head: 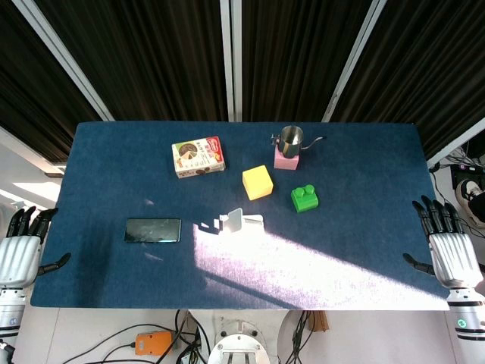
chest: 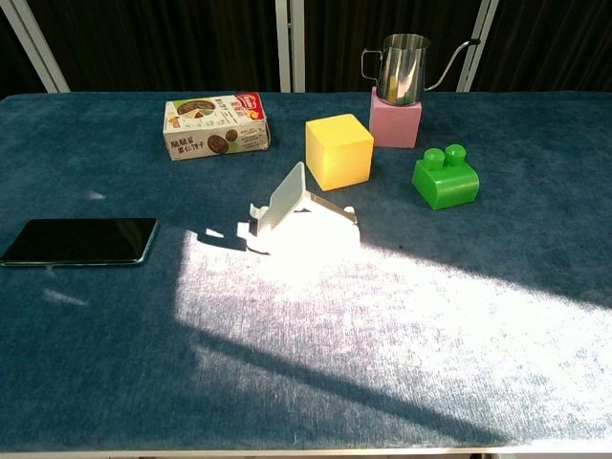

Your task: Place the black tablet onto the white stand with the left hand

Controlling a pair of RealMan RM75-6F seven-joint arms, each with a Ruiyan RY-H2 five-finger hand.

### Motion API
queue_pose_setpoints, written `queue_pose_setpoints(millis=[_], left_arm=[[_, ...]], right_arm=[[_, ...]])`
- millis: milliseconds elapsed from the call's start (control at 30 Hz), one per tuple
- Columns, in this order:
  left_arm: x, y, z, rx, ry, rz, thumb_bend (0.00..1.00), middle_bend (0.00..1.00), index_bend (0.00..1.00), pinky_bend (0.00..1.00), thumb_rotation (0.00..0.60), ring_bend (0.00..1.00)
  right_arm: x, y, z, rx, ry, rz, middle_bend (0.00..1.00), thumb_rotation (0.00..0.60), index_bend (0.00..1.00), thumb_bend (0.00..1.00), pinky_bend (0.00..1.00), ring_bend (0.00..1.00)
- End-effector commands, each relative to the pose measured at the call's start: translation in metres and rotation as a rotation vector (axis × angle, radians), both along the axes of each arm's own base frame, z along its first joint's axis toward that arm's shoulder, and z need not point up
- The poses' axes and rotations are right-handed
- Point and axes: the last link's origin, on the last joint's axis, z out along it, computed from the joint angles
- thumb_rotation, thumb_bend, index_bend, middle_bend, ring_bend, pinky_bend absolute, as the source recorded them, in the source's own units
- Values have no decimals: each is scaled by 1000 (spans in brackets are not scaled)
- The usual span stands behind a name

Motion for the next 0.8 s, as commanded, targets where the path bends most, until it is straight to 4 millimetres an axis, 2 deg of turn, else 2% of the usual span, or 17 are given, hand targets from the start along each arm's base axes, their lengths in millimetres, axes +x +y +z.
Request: queue_pose_setpoints(millis=[33,233,400,567,700,800], left_arm=[[0,0,-1,-3,0,3,96,139,111,0,600,15],[6,4,-4,-13,-2,-11,96,146,111,0,600,29],[28,22,-12,-56,-29,-80,96,169,111,0,600,56],[60,53,-32,-159,-66,-151,102,173,130,0,600,64],[82,79,-58,-253,-65,-162,122,173,156,0,600,64],[91,90,-79,-308,-39,-147,125,173,172,0,600,64]], right_arm=[[0,-1,-1,2,-1,-1,0,600,0,240,0,0],[2,-4,1,-1,3,10,0,600,0,240,0,0],[3,-4,9,-19,11,19,0,600,0,240,0,0],[5,-3,15,-33,16,33,0,600,0,240,0,0],[5,-1,17,-34,18,32,0,600,0,240,0,0],[5,0,17,-33,15,28,0,600,0,240,0,0]])
